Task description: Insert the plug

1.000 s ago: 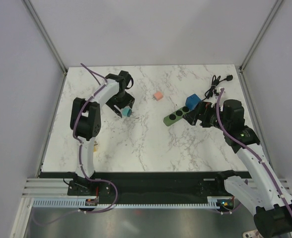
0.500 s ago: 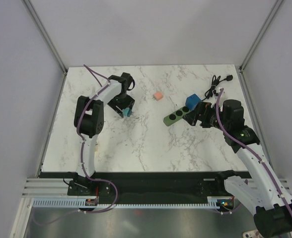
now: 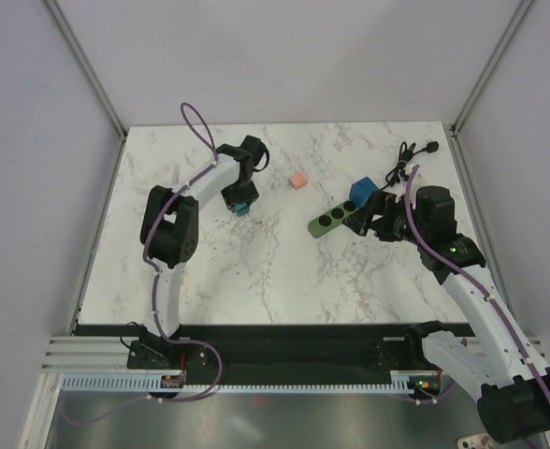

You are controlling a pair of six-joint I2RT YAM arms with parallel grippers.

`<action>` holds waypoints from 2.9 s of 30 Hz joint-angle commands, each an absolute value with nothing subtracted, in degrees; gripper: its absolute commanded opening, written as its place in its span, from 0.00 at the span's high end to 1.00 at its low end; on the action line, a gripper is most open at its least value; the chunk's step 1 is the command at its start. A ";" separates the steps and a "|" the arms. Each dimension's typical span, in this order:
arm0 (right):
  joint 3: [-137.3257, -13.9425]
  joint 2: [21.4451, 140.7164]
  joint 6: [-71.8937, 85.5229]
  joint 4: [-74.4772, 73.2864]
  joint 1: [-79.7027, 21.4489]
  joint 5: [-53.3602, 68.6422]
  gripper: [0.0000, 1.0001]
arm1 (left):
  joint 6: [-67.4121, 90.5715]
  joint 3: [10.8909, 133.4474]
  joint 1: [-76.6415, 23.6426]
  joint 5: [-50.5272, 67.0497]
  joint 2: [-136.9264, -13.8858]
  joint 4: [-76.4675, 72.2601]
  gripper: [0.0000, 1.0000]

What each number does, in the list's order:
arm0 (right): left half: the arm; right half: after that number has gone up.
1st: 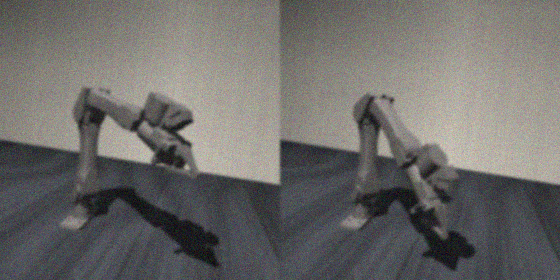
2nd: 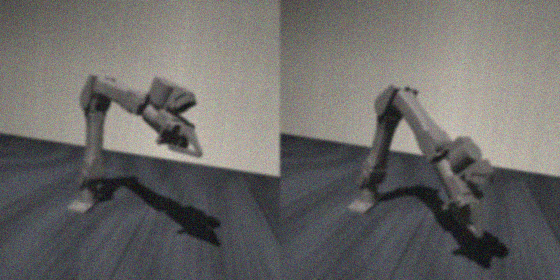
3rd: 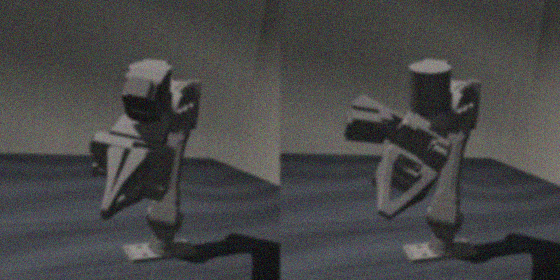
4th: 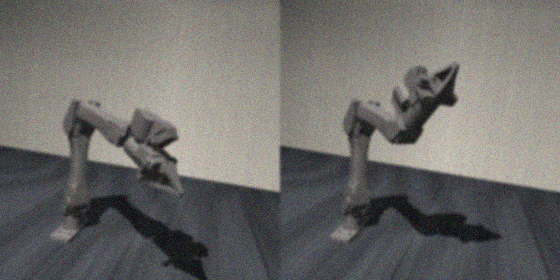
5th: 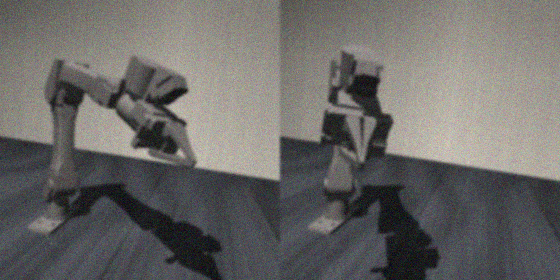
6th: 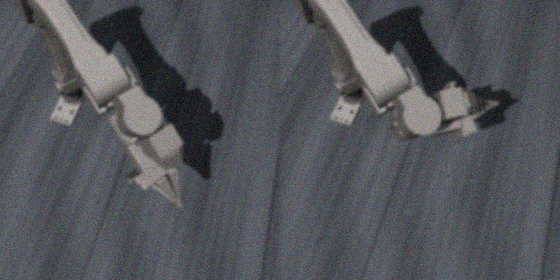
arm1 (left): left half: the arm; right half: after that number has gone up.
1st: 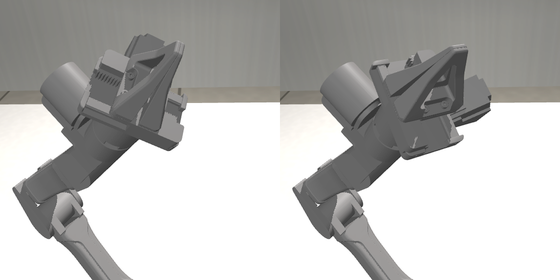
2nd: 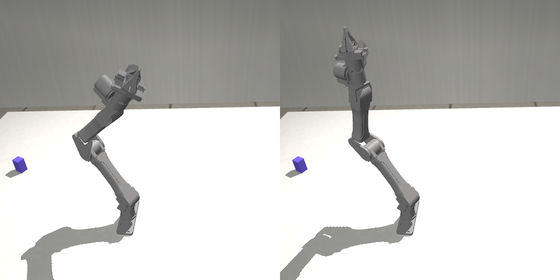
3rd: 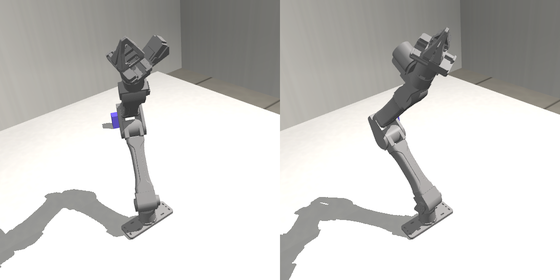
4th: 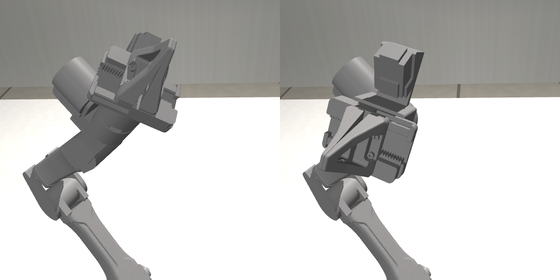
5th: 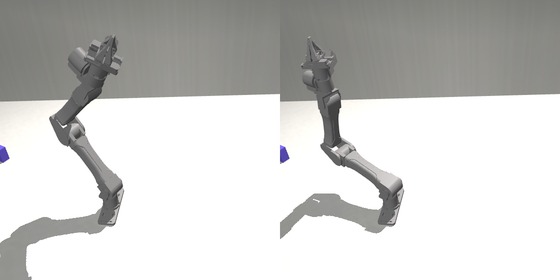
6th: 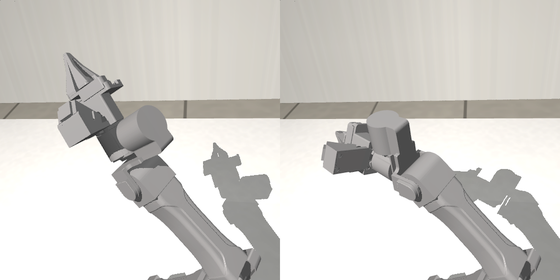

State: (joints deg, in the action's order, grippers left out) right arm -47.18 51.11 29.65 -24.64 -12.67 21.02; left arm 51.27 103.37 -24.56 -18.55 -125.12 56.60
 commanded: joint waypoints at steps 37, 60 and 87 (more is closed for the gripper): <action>-57.83 68.46 34.98 -23.12 -20.91 51.06 0.28 | -8.17 60.03 -54.75 13.72 -70.75 16.61 0.98; -55.72 74.09 28.04 -29.27 -29.71 48.87 0.63 | -10.81 61.96 -59.41 10.20 -75.59 16.96 0.98; -66.96 75.84 29.62 -34.01 -28.57 12.41 1.00 | -7.56 59.94 -59.59 1.68 -63.21 17.75 0.07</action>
